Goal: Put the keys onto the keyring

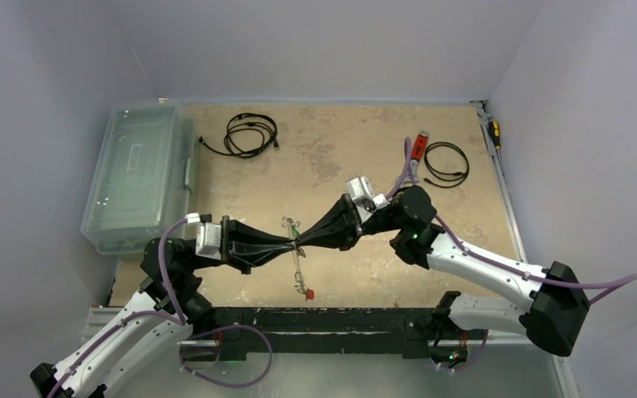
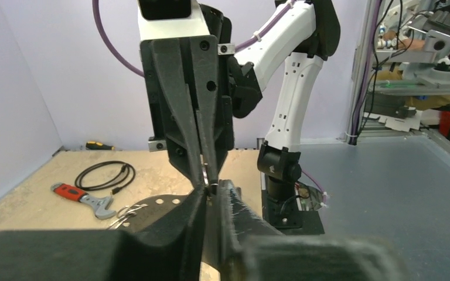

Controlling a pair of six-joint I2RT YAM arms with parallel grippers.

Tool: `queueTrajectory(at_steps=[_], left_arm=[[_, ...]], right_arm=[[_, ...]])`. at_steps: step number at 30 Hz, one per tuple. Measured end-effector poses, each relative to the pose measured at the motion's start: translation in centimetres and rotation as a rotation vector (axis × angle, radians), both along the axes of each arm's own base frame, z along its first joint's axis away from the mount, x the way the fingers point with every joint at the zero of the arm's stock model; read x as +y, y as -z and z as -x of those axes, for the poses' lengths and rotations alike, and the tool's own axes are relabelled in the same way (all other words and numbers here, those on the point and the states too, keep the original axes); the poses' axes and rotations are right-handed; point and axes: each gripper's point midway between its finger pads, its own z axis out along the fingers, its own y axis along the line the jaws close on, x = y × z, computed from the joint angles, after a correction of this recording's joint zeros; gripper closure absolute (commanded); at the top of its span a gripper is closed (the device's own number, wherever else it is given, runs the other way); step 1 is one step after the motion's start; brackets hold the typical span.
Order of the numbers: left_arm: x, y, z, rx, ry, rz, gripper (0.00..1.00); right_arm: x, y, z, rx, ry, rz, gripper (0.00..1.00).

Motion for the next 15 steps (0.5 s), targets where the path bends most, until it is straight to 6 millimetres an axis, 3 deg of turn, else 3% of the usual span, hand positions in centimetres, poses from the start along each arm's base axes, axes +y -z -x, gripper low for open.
queueTrajectory(at_steps=[5,15], left_arm=[[-0.2,0.0,-0.4,0.012,-0.013,-0.036,0.61],[-0.3,0.9,-1.0,0.048,-0.035,-0.111,0.57]], right_arm=[[0.2,0.2,-0.8,0.004,0.054,0.042,1.0],[-0.4,2.7,-2.5,0.032,0.191,0.194,1.0]])
